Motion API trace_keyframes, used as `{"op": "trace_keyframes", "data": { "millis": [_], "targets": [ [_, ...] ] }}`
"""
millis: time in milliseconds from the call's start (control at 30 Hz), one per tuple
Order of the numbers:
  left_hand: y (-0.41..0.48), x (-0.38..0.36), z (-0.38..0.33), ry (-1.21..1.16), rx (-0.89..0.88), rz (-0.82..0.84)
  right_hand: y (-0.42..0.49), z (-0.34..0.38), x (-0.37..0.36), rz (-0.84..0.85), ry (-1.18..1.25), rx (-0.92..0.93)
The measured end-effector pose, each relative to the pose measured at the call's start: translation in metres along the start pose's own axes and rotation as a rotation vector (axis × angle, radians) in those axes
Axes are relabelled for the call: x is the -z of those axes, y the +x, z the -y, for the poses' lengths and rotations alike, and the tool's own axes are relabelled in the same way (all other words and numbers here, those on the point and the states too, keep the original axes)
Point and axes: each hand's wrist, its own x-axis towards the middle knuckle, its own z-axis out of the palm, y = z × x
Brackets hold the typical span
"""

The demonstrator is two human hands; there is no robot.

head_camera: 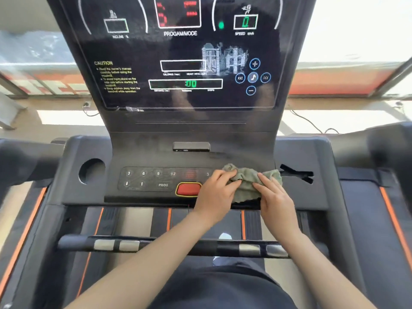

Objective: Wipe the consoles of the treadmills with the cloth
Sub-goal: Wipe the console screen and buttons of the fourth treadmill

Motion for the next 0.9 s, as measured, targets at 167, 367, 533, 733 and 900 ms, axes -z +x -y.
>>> {"op": "trace_keyframes", "data": {
  "millis": [167, 367, 533, 733, 900],
  "targets": [
    [-0.024, -0.004, 0.005, 0.021, -0.057, 0.041, -0.023, 0.012, -0.009, 0.001, -0.007, 0.046],
    [0.02, -0.011, 0.03, 0.127, -0.074, 0.104, 0.014, 0.017, -0.015, 0.195, -0.192, 0.021],
    [0.068, 0.003, 0.043, 0.277, -0.19, 0.147, 0.069, 0.012, -0.004, 0.28, -0.257, 0.004],
    [0.077, 0.008, 0.035, 0.251, -0.178, 0.136, 0.084, 0.008, 0.006, 0.223, -0.21, 0.03],
    [0.047, 0.0, 0.018, -0.003, -0.194, 0.263, 0.054, 0.012, 0.003, 0.156, -0.073, -0.052]
  ]
}}
